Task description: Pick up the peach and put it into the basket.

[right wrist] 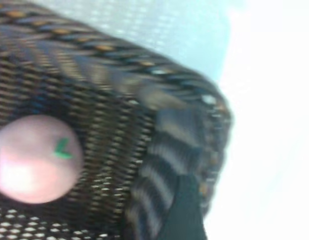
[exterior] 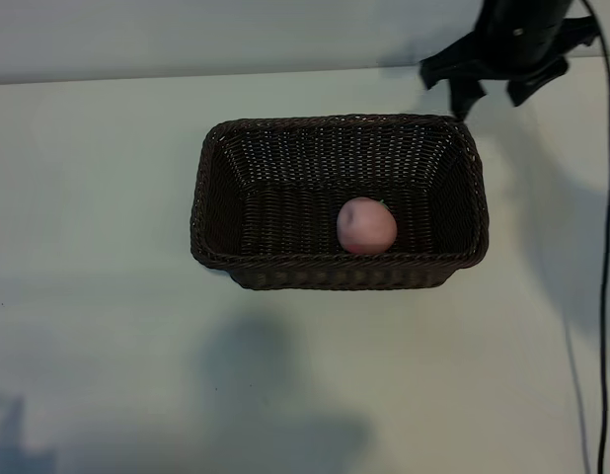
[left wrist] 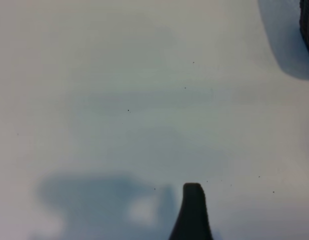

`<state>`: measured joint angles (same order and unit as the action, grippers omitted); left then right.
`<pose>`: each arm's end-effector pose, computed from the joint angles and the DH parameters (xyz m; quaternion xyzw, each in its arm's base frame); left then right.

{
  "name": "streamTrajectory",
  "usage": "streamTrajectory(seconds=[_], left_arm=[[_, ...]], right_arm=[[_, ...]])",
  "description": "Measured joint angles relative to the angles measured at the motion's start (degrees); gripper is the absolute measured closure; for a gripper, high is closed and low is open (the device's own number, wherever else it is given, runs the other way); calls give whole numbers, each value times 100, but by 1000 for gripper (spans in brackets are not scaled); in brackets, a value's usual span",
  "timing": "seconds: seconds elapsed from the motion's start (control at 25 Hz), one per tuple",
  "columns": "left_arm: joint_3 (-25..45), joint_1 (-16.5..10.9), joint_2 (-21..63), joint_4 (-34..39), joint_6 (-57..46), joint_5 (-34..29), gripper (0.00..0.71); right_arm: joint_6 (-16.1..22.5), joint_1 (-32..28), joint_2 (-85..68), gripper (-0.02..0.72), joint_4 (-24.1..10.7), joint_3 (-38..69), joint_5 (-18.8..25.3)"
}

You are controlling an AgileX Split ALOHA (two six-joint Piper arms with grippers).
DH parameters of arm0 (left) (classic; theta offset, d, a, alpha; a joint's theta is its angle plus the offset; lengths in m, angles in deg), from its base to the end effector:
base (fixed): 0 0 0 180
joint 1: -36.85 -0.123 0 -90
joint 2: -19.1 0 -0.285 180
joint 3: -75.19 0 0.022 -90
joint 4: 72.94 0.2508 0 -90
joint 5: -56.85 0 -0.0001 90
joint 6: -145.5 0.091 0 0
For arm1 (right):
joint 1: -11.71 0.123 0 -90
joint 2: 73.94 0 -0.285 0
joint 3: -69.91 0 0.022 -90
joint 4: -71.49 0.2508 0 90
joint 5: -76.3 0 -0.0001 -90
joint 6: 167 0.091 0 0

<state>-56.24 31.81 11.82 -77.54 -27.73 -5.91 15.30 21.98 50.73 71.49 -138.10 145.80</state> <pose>-0.0072 -0.0072 0.2747 0.0154 0.8591 0.0126 0.5115 0.4285 0.0776 0.2618 -0.0690 0.9903 0.0132 0.1198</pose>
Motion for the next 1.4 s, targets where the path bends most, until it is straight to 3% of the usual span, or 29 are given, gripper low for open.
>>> streamTrajectory(seconds=[0.64, 1.04, 1.4], left_arm=[[0, 0, 0, 0, -3, 0, 118], [0, 0, 0, 0, -3, 0, 118], [0, 0, 0, 0, -3, 0, 118]], right_arm=[[-166, -1708, 0, 108, 0, 0, 12], [-266, -2221, -13, 108, 173, 0, 24], [-393, -2303, -767, 108, 427, 0, 34]])
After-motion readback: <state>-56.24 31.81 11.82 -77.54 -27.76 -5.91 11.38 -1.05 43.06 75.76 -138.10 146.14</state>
